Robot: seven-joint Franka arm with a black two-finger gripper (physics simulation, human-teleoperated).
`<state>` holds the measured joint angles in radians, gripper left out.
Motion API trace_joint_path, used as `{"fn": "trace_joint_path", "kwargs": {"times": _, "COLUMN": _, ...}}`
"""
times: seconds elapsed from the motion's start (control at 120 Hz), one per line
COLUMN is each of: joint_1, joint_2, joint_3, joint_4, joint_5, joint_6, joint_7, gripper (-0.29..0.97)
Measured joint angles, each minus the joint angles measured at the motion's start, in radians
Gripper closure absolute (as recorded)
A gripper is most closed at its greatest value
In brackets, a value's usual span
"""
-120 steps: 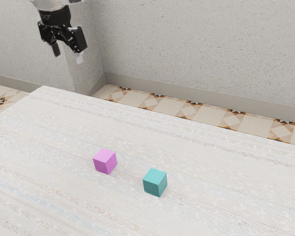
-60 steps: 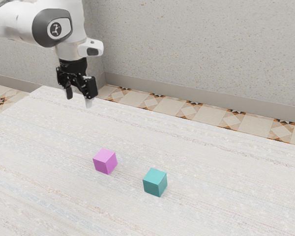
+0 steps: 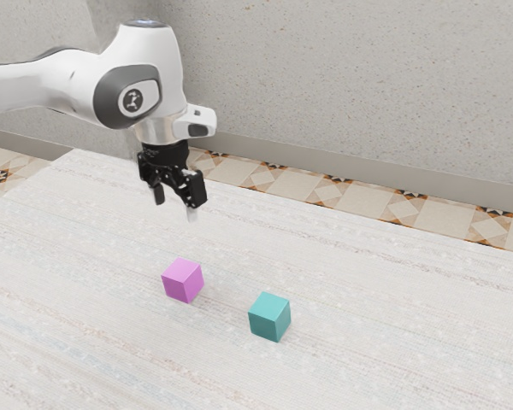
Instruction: Pick up the blue block with one arm, and put the blue block on the pink block with one arm
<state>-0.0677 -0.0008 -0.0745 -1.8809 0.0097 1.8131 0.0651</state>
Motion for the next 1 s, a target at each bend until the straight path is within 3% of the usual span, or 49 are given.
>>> {"fn": "trace_joint_path", "kwargs": {"times": 0.25, "joint_1": -0.046, "joint_2": 0.045, "joint_3": -0.049, "joint_4": 0.018, "joint_5": -0.013, "joint_6": 0.014, "joint_7": -0.044, "gripper": 0.00}}
{"fn": "trace_joint_path", "kwargs": {"times": 0.508, "joint_1": -0.113, "joint_2": 0.040, "joint_3": -0.051, "joint_4": -0.060, "joint_5": -0.022, "joint_6": 0.039, "joint_7": -0.108, "gripper": 0.00}}
{"fn": "trace_joint_path", "kwargs": {"times": 0.842, "joint_1": -0.071, "joint_2": -0.071, "joint_3": -0.068, "joint_4": -0.206, "joint_5": -0.028, "joint_6": 0.082, "joint_7": -0.177, "gripper": 0.00}}
{"fn": "trace_joint_path", "kwargs": {"times": 1.0, "joint_1": -0.093, "joint_2": -0.097, "joint_3": -0.092, "joint_4": -0.258, "joint_5": -0.038, "joint_6": 0.104, "joint_7": -0.203, "gripper": 0.00}}
